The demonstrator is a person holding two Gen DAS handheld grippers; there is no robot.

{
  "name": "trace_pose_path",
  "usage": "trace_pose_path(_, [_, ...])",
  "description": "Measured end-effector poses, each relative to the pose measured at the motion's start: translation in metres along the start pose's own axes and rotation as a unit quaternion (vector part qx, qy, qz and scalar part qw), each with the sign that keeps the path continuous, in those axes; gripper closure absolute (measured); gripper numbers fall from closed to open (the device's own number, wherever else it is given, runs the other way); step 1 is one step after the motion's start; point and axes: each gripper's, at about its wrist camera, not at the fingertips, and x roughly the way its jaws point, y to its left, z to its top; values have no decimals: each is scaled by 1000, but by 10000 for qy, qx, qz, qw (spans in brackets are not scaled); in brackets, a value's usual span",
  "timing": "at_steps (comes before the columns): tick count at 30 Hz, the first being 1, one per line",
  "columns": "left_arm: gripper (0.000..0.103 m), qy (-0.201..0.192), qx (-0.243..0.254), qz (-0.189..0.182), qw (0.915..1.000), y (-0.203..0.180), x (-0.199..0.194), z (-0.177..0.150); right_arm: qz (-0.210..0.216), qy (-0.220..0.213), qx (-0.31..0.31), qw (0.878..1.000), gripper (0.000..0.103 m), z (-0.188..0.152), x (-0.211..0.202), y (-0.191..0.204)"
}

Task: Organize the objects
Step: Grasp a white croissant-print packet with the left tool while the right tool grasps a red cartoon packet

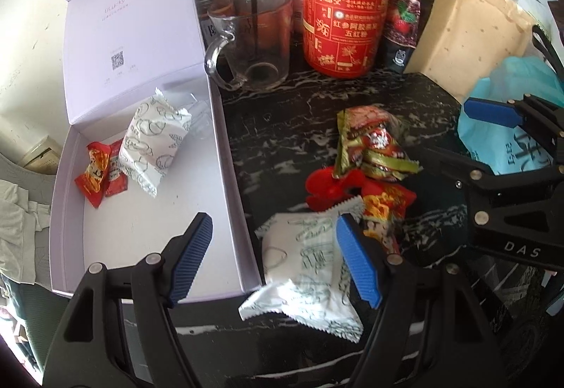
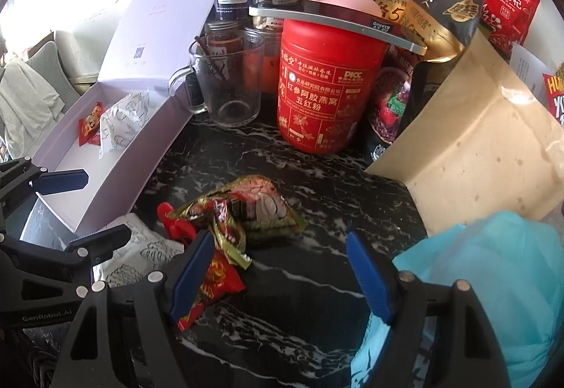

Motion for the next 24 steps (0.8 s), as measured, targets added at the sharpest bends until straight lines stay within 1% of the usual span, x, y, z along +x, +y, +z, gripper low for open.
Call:
trace_pose_path(6, [31,134,-56,54,9999,1,0,-12,11,57,-107,9999,25,-8,-2,6])
trace_pose_path(12, [31,199,-120,-43,9997,1,-2,-22,42,129,-203,9997,25,-13,-3,15])
trace_pose_path(18, [31,112,-57,87,9999,-1,-10,-28,63,207,-304,9993,25,-23,-3,24])
trace_pose_path(22, [31,112,-75,-4,9999,-2,-17,-35,189,232,-333,9990,25,-31,-4,29])
trace_pose_path(24, [31,121,-64,11,9999,-3,-18,-39,249,247,-351,9988,25,-34,-3,32])
